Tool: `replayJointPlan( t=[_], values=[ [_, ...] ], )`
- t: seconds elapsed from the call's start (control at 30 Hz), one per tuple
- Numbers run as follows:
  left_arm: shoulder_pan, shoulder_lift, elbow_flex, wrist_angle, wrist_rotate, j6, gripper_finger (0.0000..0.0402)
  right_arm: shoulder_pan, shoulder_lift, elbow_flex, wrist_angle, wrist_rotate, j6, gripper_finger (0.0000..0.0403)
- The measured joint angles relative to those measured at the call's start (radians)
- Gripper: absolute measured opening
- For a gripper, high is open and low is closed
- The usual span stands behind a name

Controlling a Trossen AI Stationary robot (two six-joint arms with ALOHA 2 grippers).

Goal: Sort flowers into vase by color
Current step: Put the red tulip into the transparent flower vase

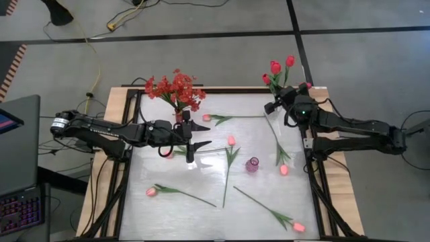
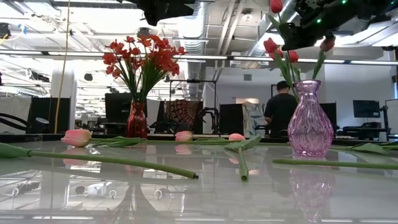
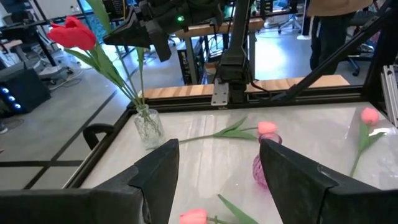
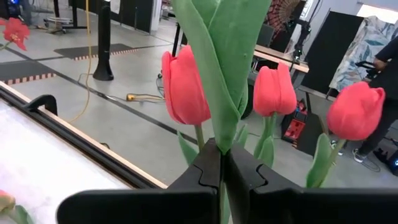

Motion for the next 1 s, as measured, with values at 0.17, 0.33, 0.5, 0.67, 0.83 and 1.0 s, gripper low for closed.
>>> replayJointPlan(
  t=[0.17,0.33,0.5,0.67,0.83,1.0],
  values=[
    [0.000,0.000,0.000,0.000,0.000,0.000,0.0212,0.000,0.000,0.000,-0.002,0.001,0.015,0.0033],
    [0.000,0.000,0.000,0.000,0.000,-0.001,0.0212,0.000,0.000,0.000,-0.003,0.005,0.012,0.0033],
    [0.000,0.000,0.000,0.000,0.000,-0.001,0.0212,0.000,0.000,-0.001,-0.025,0.055,0.013,0.0033],
    [0.000,0.000,0.000,-0.001,0.000,-0.002,0.0212,0.000,-0.007,-0.035,-0.002,0.064,0.021,0.0031],
    [0.000,0.000,0.000,-0.001,0.000,-0.003,0.0212,-0.001,-0.009,-0.036,0.001,0.064,0.046,0.0034],
    [0.000,0.000,0.000,-0.001,0.000,-0.006,0.0212,-0.032,-0.008,-0.036,-0.032,0.062,0.096,0.0032]
  ],
)
